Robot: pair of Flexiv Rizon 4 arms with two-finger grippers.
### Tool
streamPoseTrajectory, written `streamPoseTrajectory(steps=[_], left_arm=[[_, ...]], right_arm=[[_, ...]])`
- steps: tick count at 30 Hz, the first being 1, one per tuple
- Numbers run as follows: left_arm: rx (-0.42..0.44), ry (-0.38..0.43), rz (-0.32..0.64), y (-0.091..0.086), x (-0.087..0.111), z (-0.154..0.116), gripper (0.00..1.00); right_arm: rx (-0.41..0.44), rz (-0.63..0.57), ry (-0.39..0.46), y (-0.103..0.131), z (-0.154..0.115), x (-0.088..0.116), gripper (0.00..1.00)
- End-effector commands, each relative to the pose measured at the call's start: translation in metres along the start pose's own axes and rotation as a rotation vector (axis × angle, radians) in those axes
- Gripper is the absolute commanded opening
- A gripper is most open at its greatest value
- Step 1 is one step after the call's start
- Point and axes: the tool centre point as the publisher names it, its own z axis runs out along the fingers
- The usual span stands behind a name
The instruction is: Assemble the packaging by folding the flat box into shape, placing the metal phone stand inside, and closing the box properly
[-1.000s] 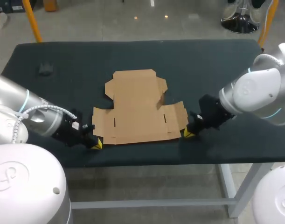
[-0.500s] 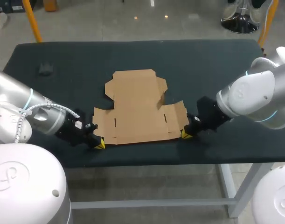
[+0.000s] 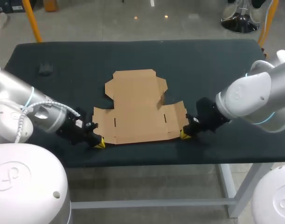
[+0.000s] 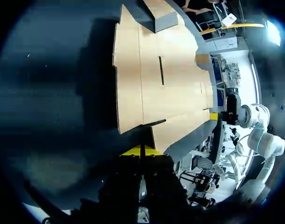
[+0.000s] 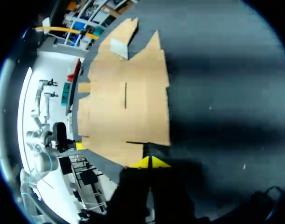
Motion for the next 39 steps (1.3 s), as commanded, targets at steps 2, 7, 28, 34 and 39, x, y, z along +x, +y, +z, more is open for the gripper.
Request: streamPoseTrajectory(steps=[2,7,28,34,39], left_arm=[[-0.006,-0.003,-0.003,-0.003,-0.001,0.002,0.0],[-0.009,-0.005,-0.002,-0.004,-0.001,0.002,0.0],[-0.03,-0.109,0.025,-0.007,0.02,0.005,0.0],[-0.032,-0.166,0.019,-0.007,0.028,0.007,0.0],[-0.028,-0.206,0.014,-0.007,0.032,0.008,0.0]], right_arm=[[-0.007,0.007,0.035,0.003,0.0,-0.006,0.0],[-0.011,0.009,0.051,0.007,0.001,-0.006,0.0],[-0.004,-0.047,0.027,0.012,0.0,0.016,0.0],[0.002,-0.051,0.0,0.014,0.003,0.02,0.0],[0.005,-0.053,-0.028,0.015,0.005,0.024,0.0]])
